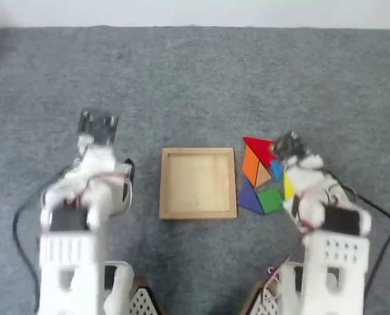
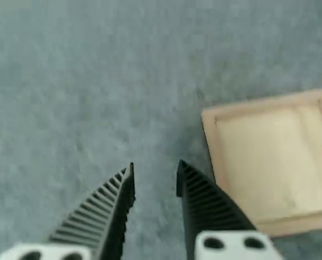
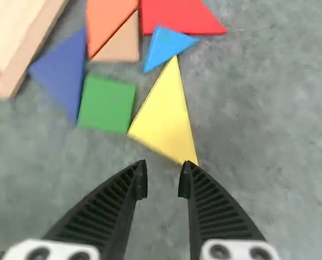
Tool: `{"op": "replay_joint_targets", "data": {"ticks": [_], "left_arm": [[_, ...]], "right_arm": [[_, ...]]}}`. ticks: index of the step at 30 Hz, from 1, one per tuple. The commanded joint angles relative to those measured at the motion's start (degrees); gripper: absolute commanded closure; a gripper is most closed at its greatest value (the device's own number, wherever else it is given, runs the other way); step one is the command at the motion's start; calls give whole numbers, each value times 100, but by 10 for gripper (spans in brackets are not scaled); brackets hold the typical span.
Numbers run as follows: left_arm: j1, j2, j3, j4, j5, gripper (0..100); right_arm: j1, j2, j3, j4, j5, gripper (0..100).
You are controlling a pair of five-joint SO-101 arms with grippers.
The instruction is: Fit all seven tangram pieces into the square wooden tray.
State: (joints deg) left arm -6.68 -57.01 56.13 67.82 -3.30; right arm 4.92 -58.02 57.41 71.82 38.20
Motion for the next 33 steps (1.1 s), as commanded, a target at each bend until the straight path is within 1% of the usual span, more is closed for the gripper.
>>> {"op": "replay_joint_targets", "data": {"ticks": [1,3,5,6,10,13,16,18,21,24,27,33], "left_arm": [[-334,2576,-963,-62,299,873],[-571,3138,-1033,-352,308,873],[-826,3464,-1007,-651,308,873],[-941,3543,-998,-756,308,873],[-1301,3657,-866,-1081,299,873],[-1407,3657,-681,-1301,281,873],[-1468,3657,-646,-1319,281,873],[-1495,3666,-637,-1327,281,873],[-1495,3692,-629,-1327,281,873],[-1495,3692,-629,-1327,281,873],[-1495,3701,-629,-1327,281,873],[-1495,3701,-620,-1327,281,873]], "right_arm": [[-84,1156,-343,-1297,-413,882],[-127,1525,-334,-1130,114,879],[-242,1930,-325,-971,536,846],[-303,2132,-316,-971,607,820],[-690,2624,-387,-1244,378,743],[-1042,2695,-343,-1235,185,739],[-1174,2738,-360,-1288,62,739],[-1130,2747,-352,-1349,62,735],[-813,2747,-369,-1358,141,735],[-532,2747,-343,-1367,615,735],[-479,2853,-290,-1455,870,734],[-488,3793,-281,-2149,888,734]]}}
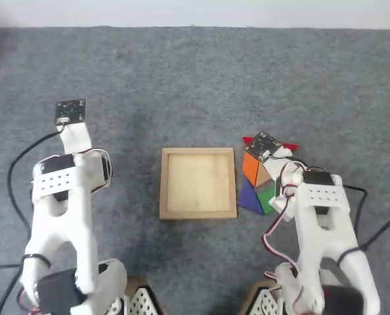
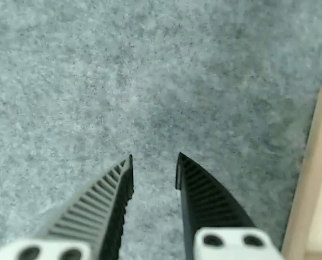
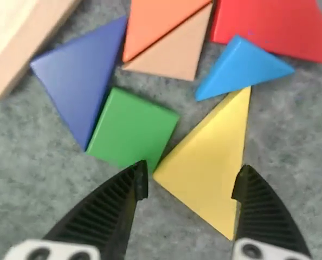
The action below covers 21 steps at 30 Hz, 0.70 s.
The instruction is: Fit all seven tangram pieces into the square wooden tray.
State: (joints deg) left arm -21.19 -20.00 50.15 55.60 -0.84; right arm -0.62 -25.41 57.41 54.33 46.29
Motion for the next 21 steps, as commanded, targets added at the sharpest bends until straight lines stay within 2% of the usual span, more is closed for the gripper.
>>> {"op": "replay_joint_targets", "data": {"ticks": [1,5,16,21], "left_arm": [[-44,0,-22,-105,35,873],[-44,0,-22,-105,35,873],[-44,0,-22,-114,35,873],[-44,0,-22,-114,35,873]], "right_arm": [[66,699,-290,-505,79,734],[163,1174,-352,-778,176,734],[1262,1305,-659,-558,1020,738],[1587,1297,-782,-708,1029,738]]}}
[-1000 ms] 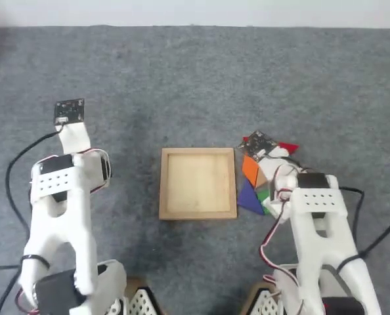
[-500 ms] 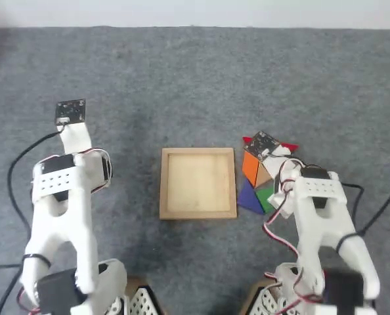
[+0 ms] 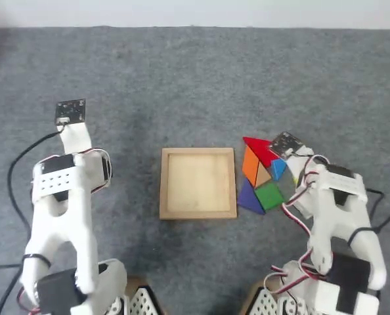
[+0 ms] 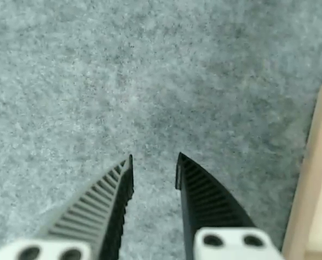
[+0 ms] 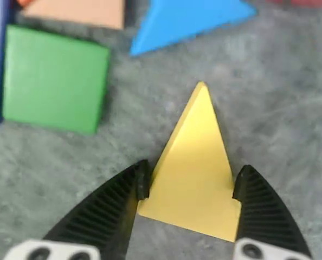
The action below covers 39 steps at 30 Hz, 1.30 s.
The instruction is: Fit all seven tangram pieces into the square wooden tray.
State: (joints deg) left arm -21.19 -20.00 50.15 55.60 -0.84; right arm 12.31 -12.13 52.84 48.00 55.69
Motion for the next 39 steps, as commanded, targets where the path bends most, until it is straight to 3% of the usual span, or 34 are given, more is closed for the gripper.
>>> {"op": "replay_joint_targets", "data": {"ticks": [1,4,13,20,23,26,29,39], "left_arm": [[-44,0,-22,-114,35,873],[-44,0,-22,-114,35,873],[-18,0,-22,-114,35,873],[-18,9,-13,-114,35,873],[-26,9,-13,-114,35,873],[-26,9,-13,-114,35,873],[-35,9,13,-114,35,873],[-35,0,4,-114,35,873]], "right_arm": [[330,-31,-325,-145,88,737],[347,-31,-325,-136,141,736],[514,-365,-563,752,1415,735],[558,-549,-1073,1622,1582,711],[637,-541,-1081,1587,1380,629],[778,-505,-1055,1613,1881,566],[875,-497,-1055,1631,2312,560],[514,-497,-264,1279,2453,560]]}}
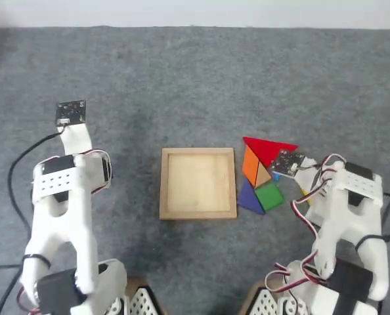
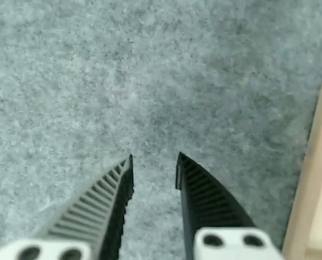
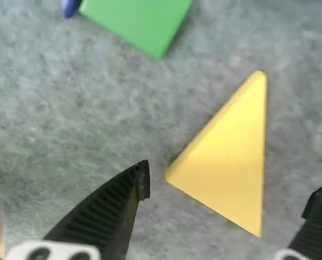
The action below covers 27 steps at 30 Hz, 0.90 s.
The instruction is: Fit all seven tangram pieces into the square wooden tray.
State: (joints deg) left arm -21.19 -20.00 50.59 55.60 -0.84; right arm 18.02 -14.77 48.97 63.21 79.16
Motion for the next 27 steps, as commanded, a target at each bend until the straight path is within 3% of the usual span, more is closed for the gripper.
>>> {"op": "replay_joint_targets", "data": {"ticks": [1,9,27], "left_arm": [[-35,0,-40,-114,35,873],[-35,0,-4,-114,44,873],[-35,0,-4,-105,62,873]], "right_arm": [[-57,-224,202,-321,105,560],[277,-224,712,-1165,273,560],[778,-224,712,-1191,1582,560]]}}
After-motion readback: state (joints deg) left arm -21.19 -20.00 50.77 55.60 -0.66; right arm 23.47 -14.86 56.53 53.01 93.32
